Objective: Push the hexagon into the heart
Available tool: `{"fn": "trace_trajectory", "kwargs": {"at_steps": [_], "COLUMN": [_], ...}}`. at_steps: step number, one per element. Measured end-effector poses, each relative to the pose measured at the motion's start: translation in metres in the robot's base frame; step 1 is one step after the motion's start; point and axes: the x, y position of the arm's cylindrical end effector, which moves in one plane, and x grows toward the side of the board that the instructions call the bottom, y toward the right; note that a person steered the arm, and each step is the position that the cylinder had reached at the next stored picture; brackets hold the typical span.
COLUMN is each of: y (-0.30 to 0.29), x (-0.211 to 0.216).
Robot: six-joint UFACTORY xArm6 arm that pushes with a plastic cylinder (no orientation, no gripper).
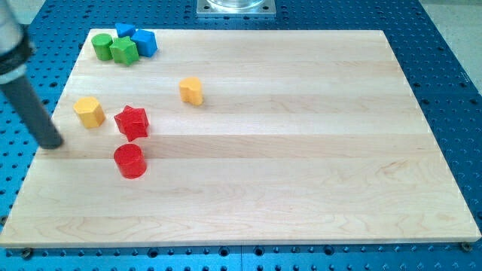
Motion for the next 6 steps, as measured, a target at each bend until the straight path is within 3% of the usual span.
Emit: {"fn": "trace_trajectory", "kwargs": {"at_steps": [2,3,4,5,6], "y": [0.09,0.046,0.083,0.177,0.175], "x": [-0.057,-0.065,-0.109,-0.121,-0.133]}}
